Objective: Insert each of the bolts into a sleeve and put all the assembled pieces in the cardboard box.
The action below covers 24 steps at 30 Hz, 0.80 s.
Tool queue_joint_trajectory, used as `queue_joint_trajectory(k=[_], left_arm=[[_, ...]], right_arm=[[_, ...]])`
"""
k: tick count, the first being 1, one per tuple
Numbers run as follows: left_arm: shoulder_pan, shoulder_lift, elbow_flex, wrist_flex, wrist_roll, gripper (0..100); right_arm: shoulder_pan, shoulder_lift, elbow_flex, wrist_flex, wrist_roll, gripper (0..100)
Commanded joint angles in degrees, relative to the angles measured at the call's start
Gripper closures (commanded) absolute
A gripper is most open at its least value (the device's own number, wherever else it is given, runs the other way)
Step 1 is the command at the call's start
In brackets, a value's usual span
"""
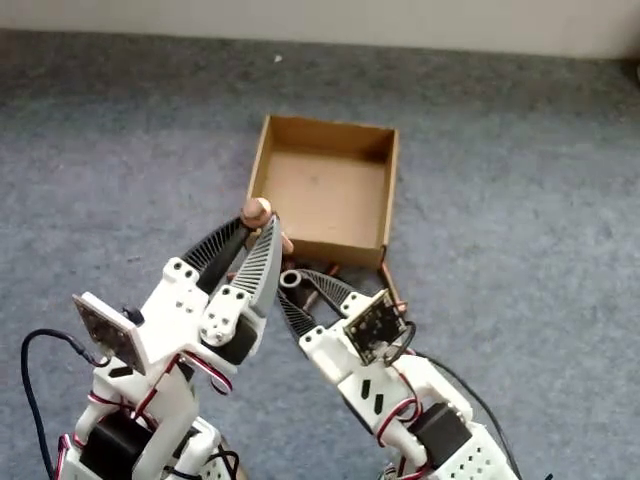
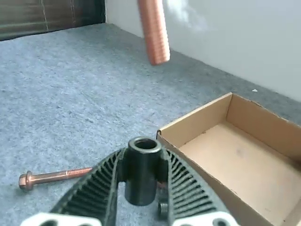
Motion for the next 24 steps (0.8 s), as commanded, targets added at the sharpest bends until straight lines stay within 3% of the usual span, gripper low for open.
queue_joint_trajectory(k=[1, 24], left_arm=[[0.75, -0.22, -0.04, 1.58, -1.05, 100], [0.84, -0.48, 1.89, 7.03, -1.14, 100]], right_arm=[[-0.22, -1.01, -0.75, -1.63, 0.7, 99.5], [-0.13, -1.01, -0.84, -4.09, 0.7, 99.5]])
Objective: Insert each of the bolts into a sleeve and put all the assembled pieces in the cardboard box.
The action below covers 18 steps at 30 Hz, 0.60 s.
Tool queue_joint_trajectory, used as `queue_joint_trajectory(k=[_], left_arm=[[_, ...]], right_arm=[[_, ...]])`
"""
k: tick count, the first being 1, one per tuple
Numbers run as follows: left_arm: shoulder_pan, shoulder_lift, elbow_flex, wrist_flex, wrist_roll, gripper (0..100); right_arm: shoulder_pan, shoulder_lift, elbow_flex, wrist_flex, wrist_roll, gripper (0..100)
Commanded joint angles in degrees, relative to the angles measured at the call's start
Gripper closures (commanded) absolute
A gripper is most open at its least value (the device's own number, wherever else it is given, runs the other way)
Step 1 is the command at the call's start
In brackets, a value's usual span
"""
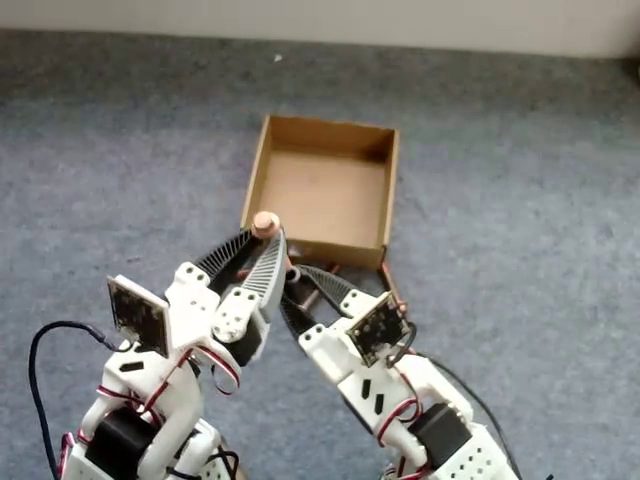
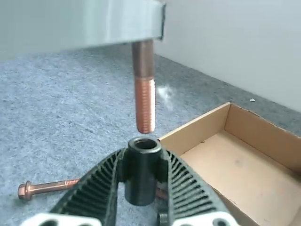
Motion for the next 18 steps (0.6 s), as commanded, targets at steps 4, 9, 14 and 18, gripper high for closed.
queue_joint_trajectory(k=[4, 9, 14, 18], left_arm=[[1.19, -0.4, -0.22, 1.41, -0.44, 100], [5.32, -0.4, -0.22, 4.22, -0.53, 100], [6.02, -0.4, -0.22, 5.19, -0.53, 100], [5.93, -0.4, 0.92, 5.19, -0.53, 100]], right_arm=[[-0.13, -1.01, -0.84, -1.54, 0.79, 99.5], [-0.13, -1.01, -1.54, -1.54, 0.79, 99.5], [-0.13, -1.01, -3.38, -1.45, 0.79, 99.5], [-0.13, -1.01, -3.38, -1.45, 0.79, 99.5]])
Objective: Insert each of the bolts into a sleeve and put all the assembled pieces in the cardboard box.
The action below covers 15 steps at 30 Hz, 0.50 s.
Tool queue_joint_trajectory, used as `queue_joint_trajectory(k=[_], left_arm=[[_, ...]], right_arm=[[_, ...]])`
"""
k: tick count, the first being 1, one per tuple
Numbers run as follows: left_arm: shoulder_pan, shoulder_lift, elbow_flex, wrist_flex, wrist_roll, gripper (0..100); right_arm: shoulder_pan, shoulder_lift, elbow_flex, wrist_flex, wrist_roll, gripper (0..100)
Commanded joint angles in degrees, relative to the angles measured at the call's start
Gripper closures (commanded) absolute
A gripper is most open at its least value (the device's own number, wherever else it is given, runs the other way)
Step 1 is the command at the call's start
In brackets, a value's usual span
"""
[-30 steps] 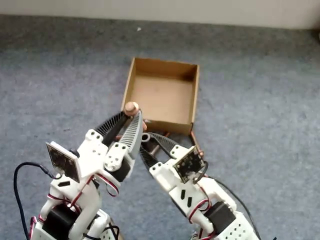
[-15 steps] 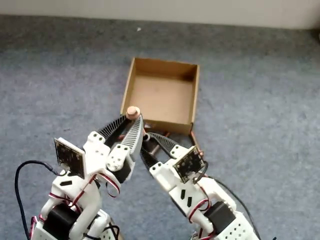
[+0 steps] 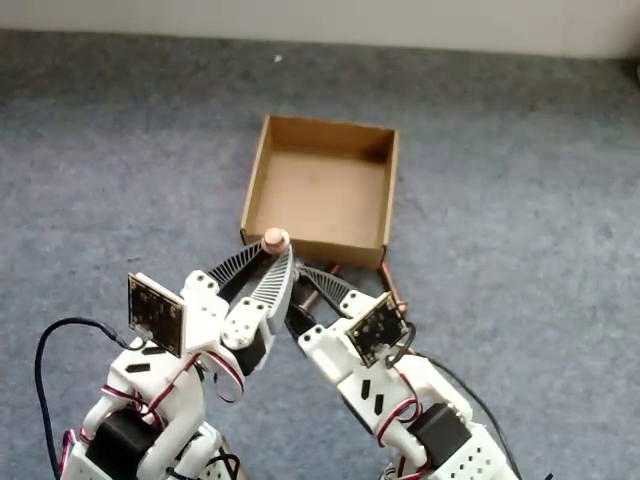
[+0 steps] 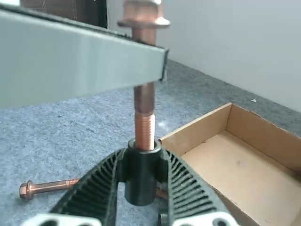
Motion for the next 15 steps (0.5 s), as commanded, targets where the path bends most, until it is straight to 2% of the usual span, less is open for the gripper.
queue_joint_trajectory(k=[1, 3, 5, 9, 15], left_arm=[[1.27, -0.4, 0.13, 0.09, -0.26, 100], [1.27, -0.4, 0.92, 0.09, -0.88, 98], [1.36, -0.4, 2.42, 0.0, -3.69, 93], [1.27, -0.4, 4.79, 0.09, -4.22, 83], [1.27, -0.4, 4.44, 2.02, -4.31, 82]], right_arm=[[-0.04, -1.01, -3.38, -1.45, 0.7, 99.5], [-0.04, -1.01, -3.47, -1.45, 0.7, 99.5], [-0.04, -1.01, -3.65, -1.45, 0.62, 99.5], [-0.04, -1.01, -3.65, -1.45, 0.62, 99.5], [-0.04, -1.01, -3.65, -1.45, 0.62, 99.5]])
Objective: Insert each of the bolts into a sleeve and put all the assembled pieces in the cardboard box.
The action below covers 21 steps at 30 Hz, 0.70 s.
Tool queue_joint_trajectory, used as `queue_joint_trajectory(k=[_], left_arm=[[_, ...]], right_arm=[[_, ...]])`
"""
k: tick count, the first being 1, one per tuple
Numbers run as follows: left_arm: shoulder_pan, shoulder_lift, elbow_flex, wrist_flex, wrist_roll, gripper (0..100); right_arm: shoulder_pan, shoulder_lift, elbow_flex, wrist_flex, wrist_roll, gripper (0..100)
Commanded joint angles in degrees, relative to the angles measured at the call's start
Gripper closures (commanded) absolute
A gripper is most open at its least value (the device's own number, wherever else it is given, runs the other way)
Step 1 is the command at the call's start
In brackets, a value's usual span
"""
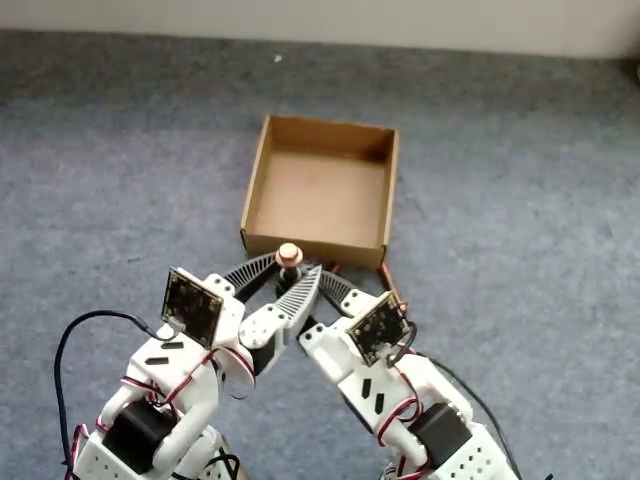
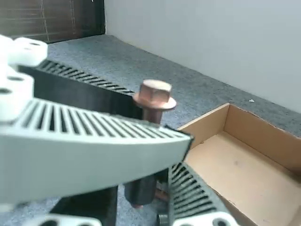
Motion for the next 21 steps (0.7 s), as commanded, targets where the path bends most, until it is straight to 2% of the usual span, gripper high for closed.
queue_joint_trajectory(k=[1, 7, 14, 21], left_arm=[[1.1, -0.4, -1.54, 2.02, -0.62, 82], [0.92, -0.4, -4.7, 5.1, -0.62, 82], [-6.64, -0.48, -7.43, 5.8, 0.35, 82], [-9.01, -0.48, -7.78, 5.98, 2.37, 77]], right_arm=[[-0.22, -1.01, -3.47, -1.45, 0.62, 99.5], [-0.22, -1.01, -3.3, -1.45, 0.53, 99.5], [-0.22, -1.01, -3.03, -1.45, 0.53, 99.5], [-0.13, -1.01, -2.95, -1.45, 0.44, 99.5]])
